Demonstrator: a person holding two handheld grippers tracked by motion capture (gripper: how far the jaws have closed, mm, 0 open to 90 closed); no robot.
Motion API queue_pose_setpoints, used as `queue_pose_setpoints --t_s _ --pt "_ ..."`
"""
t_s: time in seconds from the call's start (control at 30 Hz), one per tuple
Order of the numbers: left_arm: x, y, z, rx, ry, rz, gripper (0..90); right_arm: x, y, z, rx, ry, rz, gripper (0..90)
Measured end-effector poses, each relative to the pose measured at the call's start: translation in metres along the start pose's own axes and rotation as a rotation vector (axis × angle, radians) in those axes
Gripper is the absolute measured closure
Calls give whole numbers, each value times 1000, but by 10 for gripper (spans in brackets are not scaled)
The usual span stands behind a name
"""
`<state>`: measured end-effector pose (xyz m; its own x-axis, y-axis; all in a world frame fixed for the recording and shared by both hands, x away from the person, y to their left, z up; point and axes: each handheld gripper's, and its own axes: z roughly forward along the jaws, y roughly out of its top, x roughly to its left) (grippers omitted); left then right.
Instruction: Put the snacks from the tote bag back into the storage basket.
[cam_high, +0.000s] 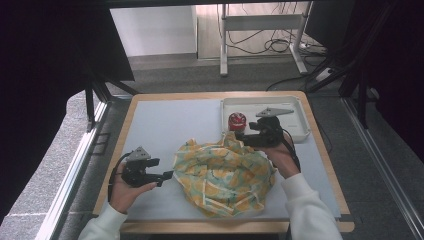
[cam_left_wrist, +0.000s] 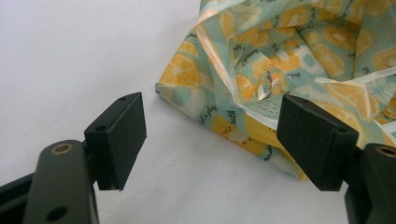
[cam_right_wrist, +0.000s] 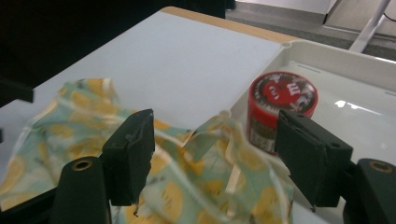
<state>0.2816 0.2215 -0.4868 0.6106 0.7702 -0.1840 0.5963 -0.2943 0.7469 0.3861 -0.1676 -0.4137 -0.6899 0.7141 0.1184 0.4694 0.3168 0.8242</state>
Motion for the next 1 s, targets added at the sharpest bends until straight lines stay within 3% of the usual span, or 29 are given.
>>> queue_pose_setpoints --t_s 0.2,0.4,0.73,1.0 --pt "1 0 1 0 2 -1 243 8 -23 -20 -26 19 -12 293" --pt "1 0 0 -1 2 -3 243 16 -46 -32 -16 35 -27 293" --pt "1 0 -1 -5 2 -5 243 29 -76 -37 25 57 -49 293" --pt "1 0 -1 -4 1 -1 243 32 -82 -37 34 61 -53 293"
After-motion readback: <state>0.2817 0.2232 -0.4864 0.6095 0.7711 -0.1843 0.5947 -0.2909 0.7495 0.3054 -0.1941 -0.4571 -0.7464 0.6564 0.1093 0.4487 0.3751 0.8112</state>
